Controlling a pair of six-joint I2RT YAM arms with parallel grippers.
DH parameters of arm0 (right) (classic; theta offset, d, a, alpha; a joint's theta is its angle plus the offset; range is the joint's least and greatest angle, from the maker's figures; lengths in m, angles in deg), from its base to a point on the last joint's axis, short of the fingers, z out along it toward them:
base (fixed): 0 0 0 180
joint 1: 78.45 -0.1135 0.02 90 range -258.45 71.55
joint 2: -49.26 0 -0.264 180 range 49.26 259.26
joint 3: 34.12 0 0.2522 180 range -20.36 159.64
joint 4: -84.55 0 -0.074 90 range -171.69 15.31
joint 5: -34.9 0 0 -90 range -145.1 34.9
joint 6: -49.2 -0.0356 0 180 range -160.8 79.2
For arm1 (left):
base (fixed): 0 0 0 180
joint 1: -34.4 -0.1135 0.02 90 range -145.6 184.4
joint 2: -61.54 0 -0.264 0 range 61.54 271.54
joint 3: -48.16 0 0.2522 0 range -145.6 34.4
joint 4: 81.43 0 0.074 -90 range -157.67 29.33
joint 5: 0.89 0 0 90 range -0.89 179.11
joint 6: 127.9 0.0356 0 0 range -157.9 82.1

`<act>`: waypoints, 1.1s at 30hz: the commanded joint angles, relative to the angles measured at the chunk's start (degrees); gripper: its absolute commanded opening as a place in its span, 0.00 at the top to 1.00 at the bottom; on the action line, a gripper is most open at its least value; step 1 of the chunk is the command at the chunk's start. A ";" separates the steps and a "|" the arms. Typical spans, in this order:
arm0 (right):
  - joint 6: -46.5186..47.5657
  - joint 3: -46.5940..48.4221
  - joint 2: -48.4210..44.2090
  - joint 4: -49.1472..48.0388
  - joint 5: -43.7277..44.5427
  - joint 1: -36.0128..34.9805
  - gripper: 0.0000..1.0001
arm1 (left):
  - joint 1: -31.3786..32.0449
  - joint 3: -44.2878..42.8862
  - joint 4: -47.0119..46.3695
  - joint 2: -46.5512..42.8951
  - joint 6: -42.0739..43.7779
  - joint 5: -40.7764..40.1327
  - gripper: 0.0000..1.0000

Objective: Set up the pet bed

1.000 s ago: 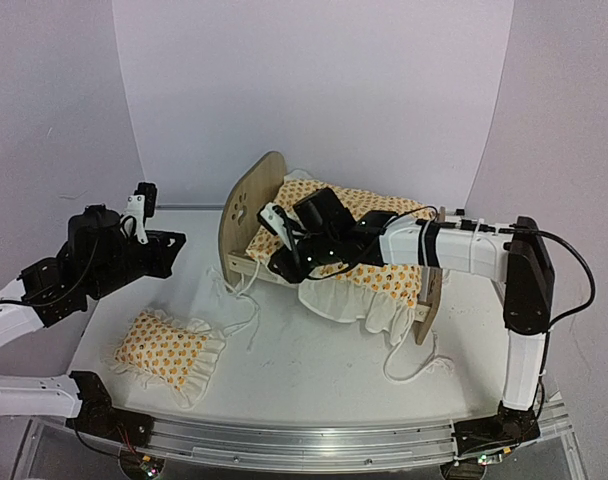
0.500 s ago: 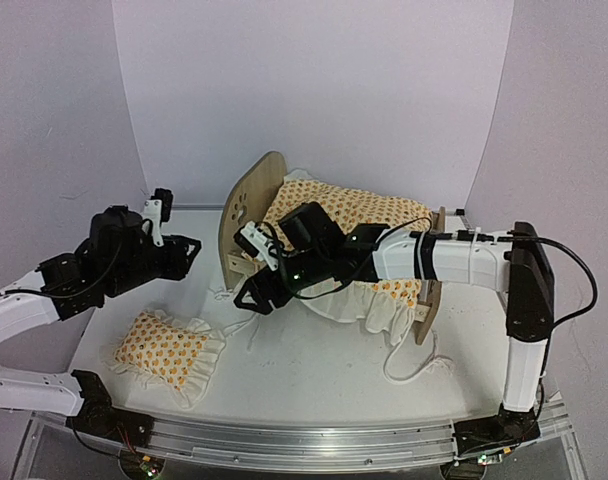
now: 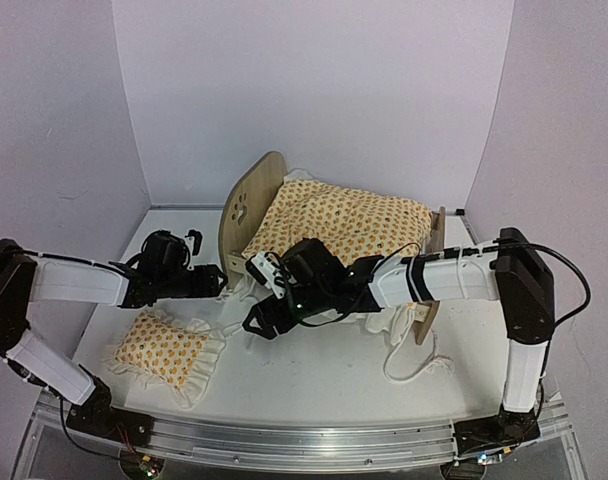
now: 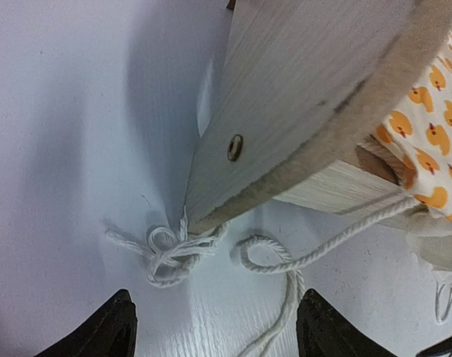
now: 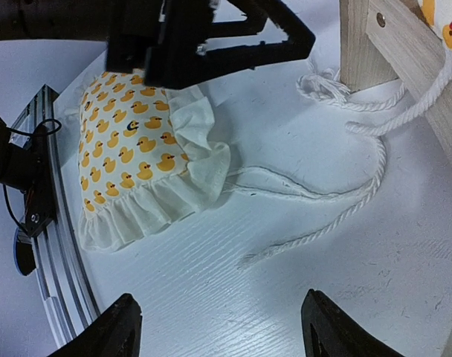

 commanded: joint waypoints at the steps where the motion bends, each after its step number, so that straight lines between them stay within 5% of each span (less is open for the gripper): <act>1: -2.42 0.55 -0.23 -5.74 3.43 -0.40 0.25 | -1.07 -2.23 -9.69 7.16 5.85 2.36 0.28; 16: -3.16 -1.11 0.79 -8.06 5.68 -0.48 0.25 | 1.61 -6.00 -9.44 22.04 10.54 -10.70 0.34; 20: -2.77 -1.25 1.12 -8.02 7.69 -0.99 0.26 | 2.71 -6.16 -9.30 22.86 10.92 -13.16 0.53; 26: 3.23 0.61 2.27 -7.64 13.58 -4.14 0.25 | 3.03 -2.57 -8.28 16.86 7.86 -10.82 0.96; 33: 17.21 5.09 7.66 -8.42 17.41 -4.88 0.26 | 2.94 1.79 -4.50 4.20 3.59 -6.25 1.00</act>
